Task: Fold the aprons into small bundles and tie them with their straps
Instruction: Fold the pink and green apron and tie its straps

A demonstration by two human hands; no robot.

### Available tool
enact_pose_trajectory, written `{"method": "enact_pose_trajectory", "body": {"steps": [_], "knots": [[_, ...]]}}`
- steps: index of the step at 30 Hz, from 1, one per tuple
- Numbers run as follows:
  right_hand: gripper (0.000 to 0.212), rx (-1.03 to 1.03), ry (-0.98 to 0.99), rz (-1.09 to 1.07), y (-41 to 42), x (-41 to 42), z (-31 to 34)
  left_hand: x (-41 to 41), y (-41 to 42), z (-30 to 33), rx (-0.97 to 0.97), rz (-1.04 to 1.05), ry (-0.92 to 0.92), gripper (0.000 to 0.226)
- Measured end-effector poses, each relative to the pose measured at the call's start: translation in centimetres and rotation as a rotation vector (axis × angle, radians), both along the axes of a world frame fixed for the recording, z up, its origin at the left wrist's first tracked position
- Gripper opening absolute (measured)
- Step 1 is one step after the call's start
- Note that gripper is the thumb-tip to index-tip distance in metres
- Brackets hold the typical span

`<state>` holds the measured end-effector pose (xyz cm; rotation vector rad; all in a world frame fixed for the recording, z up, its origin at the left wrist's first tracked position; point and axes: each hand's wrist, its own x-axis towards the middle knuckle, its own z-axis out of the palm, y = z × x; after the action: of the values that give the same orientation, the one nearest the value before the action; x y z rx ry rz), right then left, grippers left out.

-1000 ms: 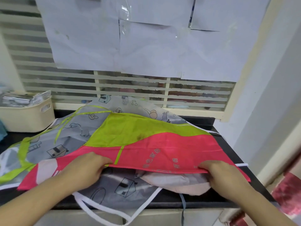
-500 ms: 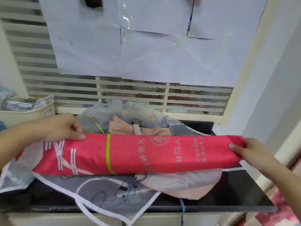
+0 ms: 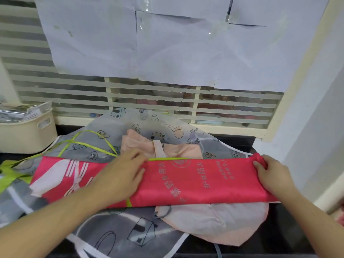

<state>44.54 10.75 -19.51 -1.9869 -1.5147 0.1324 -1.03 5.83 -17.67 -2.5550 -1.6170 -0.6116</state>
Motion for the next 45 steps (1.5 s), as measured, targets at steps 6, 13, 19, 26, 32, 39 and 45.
{"method": "enact_pose_trajectory", "body": {"steps": [6, 13, 19, 26, 32, 39, 45], "knots": [[0.03, 0.159, -0.191, -0.143, -0.4, -3.2, -0.3, 4.3, -0.3, -4.9, -0.388, 0.058, 0.156, 0.068], [0.058, -0.091, -0.322, 0.685, -4.5, -18.2, -2.0, 5.4, 0.1, -6.0, -0.355, 0.131, 0.223, 0.077], [0.085, -0.315, -0.464, 0.504, -3.7, -13.4, -4.8, 1.0, 0.5, -5.7, -0.337, 0.063, 0.195, 0.063], [0.06, -0.429, -0.428, 0.246, -3.4, -9.5, -3.6, -2.3, -0.2, -6.4, -0.255, 0.099, 0.03, 0.063], [0.059, -0.052, -0.405, 0.604, -3.6, -18.4, -1.2, -3.5, 0.7, -6.7, -0.132, 0.338, -0.696, 0.023], [0.059, -0.137, -0.525, 0.733, -3.9, -22.2, -4.6, -6.4, 4.3, -3.2, -0.4, 0.578, -1.513, 0.021], [0.058, -0.11, -0.498, 0.728, -3.9, -22.4, -4.5, -5.2, 3.0, -1.1, -0.225, 0.27, -1.259, 0.027]]}}
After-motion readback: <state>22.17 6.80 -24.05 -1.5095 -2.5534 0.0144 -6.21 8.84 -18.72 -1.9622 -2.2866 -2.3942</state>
